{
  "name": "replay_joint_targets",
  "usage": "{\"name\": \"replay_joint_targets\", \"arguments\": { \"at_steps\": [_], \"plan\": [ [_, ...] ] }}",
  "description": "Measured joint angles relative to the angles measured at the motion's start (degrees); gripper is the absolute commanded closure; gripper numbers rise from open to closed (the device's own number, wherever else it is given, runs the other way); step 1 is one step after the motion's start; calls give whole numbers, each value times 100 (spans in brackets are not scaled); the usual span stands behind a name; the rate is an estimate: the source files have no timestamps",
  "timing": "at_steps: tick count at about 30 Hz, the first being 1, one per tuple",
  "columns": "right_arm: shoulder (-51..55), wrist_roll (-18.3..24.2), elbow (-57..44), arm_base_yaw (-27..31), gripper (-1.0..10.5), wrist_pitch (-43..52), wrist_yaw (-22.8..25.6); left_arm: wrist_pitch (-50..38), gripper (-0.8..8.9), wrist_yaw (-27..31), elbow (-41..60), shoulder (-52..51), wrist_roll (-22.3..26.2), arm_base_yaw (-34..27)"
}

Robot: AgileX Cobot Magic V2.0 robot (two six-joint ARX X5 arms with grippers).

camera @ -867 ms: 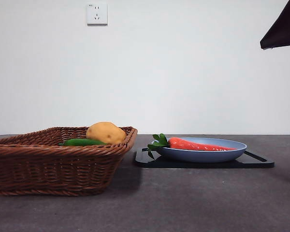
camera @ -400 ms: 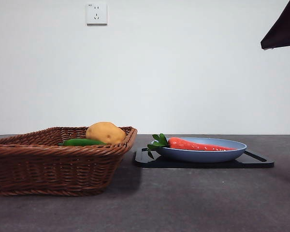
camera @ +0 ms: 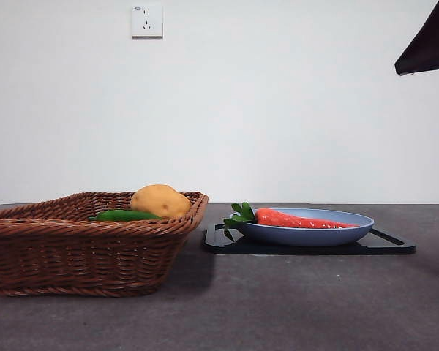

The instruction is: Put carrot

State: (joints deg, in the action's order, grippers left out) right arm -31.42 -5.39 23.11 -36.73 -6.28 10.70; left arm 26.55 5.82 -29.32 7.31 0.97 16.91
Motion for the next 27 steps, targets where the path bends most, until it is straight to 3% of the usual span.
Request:
{"name": "replay_joint_targets", "arguments": {
  "at_steps": [10,17,27],
  "plan": [
    [0,0,0,0,943,0,0,-726,805,-92,1209,-380,28,-1711],
    [0,0,0,0,943,0,0,-1464,805,-562,2177,-380,-61,-1904],
    [0,0,0,0,943,0,0,-1626,805,-605,2833,-402,-306,-1904]
  ]
}}
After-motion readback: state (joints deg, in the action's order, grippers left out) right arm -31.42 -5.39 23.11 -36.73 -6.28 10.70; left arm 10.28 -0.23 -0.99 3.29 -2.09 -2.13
